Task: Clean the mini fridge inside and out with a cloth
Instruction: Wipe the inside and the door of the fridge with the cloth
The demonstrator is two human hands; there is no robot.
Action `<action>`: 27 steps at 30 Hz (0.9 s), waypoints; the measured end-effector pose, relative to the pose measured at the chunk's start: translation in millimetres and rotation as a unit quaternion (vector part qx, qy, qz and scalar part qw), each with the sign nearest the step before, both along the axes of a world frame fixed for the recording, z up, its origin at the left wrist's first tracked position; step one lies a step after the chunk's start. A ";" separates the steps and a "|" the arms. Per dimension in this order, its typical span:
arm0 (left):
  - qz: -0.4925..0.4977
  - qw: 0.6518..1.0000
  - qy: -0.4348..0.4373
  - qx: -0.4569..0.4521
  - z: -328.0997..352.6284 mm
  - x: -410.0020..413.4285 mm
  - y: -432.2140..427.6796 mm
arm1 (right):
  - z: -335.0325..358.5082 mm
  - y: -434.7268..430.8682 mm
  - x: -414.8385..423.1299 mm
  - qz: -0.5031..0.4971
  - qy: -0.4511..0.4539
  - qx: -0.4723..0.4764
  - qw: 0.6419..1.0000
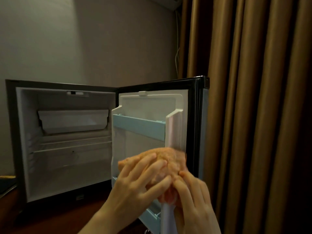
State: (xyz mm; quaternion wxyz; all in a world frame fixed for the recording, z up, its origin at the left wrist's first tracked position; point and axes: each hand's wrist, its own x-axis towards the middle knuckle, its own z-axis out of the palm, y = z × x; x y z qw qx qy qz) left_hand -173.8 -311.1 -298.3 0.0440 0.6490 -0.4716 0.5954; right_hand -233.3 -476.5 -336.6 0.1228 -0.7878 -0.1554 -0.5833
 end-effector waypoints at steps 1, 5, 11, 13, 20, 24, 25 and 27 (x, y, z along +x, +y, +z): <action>0.003 1.000 0.001 0.001 -12.2 0.1 -0.7 | -11.3 -0.8 -0.4 -0.002 -0.006 -0.002 1.000; 0.011 1.000 0.003 -0.001 -51.7 -3.3 -2.6 | -46.7 -1.9 -2.6 -0.019 -0.019 -0.002 1.000; 0.025 0.999 0.021 -0.010 -76.6 -11.4 -3.9 | -69.7 -5.3 -9.7 -0.009 0.001 -0.011 1.000; 0.022 0.999 0.031 -0.005 -73.7 -12.6 -2.9 | -65.8 -6.9 -13.0 0.003 0.017 -0.014 1.000; 0.021 0.999 0.014 -0.035 2.7 -18.5 -8.0 | 8.1 -11.4 -11.9 0.012 -0.056 -0.040 0.998; 0.011 0.998 0.012 -0.057 43.0 -15.9 -13.7 | 42.8 -16.6 -2.2 0.008 -0.081 -0.028 0.996; 0.010 0.998 0.019 -0.057 45.3 -14.6 -15.2 | 45.5 -16.6 -1.1 0.011 -0.074 -0.024 0.997; 0.010 0.998 0.036 -0.053 40.1 -12.4 -17.2 | 42.5 -16.2 -0.1 0.024 -0.049 -0.019 0.998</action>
